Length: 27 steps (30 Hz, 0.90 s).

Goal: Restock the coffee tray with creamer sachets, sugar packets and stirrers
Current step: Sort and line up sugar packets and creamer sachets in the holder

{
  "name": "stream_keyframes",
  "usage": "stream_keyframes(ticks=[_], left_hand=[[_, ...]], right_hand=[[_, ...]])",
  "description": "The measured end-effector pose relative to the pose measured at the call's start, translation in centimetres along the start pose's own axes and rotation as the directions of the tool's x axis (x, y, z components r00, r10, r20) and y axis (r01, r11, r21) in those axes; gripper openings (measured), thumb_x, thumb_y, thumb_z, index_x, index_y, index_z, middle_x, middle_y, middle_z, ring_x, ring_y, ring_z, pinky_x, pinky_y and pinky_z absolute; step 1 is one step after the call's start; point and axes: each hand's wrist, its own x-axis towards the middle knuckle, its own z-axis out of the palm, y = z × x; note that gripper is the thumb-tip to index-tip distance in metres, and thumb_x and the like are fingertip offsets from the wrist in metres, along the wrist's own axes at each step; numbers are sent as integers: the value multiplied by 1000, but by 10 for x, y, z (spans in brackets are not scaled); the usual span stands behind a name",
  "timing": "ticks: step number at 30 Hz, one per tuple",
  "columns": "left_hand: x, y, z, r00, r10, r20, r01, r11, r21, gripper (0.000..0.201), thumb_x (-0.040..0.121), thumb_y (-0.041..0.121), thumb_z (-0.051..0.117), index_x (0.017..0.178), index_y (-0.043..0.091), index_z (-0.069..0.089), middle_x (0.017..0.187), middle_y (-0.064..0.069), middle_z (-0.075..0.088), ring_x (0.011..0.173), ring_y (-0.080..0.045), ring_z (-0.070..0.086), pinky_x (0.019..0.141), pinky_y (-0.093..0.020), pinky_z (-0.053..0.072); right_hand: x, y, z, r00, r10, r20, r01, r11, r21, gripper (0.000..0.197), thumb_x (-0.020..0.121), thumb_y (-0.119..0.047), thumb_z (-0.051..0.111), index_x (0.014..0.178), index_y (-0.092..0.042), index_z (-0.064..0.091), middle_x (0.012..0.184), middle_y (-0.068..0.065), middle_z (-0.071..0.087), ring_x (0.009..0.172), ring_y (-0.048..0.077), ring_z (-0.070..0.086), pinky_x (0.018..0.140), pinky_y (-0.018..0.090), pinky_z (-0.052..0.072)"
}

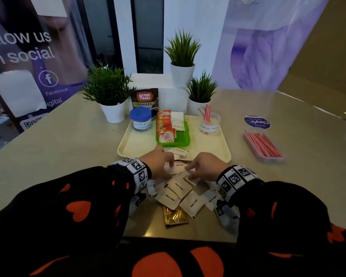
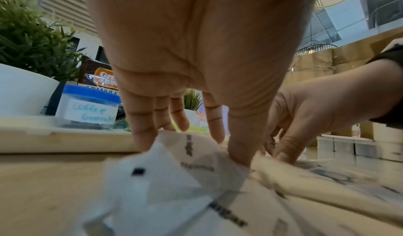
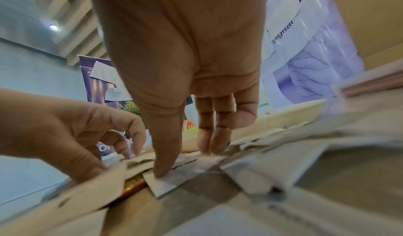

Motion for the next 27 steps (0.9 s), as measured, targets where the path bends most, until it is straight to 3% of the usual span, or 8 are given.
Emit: stream_keyframes(ticks=[5,8,11,15,18,22,27], left_hand=[[-7,-13,-6,996,-87,-18,88,992,92,21,82,30,75,101,29,64,115,-3,53,100,-21,56,85,-32,52],[-6,-16,-6,992,-122,-30,124,988,87,32,80,23,74,108,29,59,116,-2,52,102,-21,56,88,-34,52],[-5,-8,-5,993,-116,-13,116,993,-5,48,77,36,76,119,31,54,117,1,55,103,-19,56,90,-36,53],[-2,7,-2,997,-68,-30,66,995,-72,62,69,57,77,121,35,52,112,2,59,99,-16,55,86,-34,51],[-2,12,2,998,-27,-63,28,999,18,67,68,58,79,126,36,55,116,2,59,104,-17,56,84,-31,48],[-3,10,3,995,-16,-100,22,998,61,48,80,49,72,124,35,59,115,0,63,104,-20,58,78,-29,43],[-7,1,0,989,-56,-136,62,997,37,26,84,36,70,109,33,64,109,5,63,102,-17,58,79,-29,47]], right_hand=[[-3,5,-1,999,39,6,-39,999,-13,37,82,-30,83,118,-25,76,108,-6,68,88,7,53,78,23,40],[-2,0,1,998,40,-43,-40,999,-11,49,73,-47,85,114,-22,74,102,-8,63,88,7,54,70,22,41],[-2,-9,4,998,29,-47,-30,999,-27,75,62,-67,83,121,-25,64,113,-6,59,102,12,54,82,29,49],[1,-21,8,997,-44,-57,38,995,-90,82,60,-68,82,130,-32,59,121,-5,62,109,15,55,87,34,49],[2,-27,13,996,-62,-56,54,988,-144,76,67,-60,82,135,-35,60,124,-3,64,116,18,57,89,34,48],[1,-28,12,994,-68,-90,49,979,-196,50,82,-50,71,129,-33,65,127,-1,64,119,20,56,93,35,48],[-3,-26,8,994,-28,-104,8,982,-186,34,86,-35,69,119,-31,72,123,-2,67,115,19,59,91,33,49]])
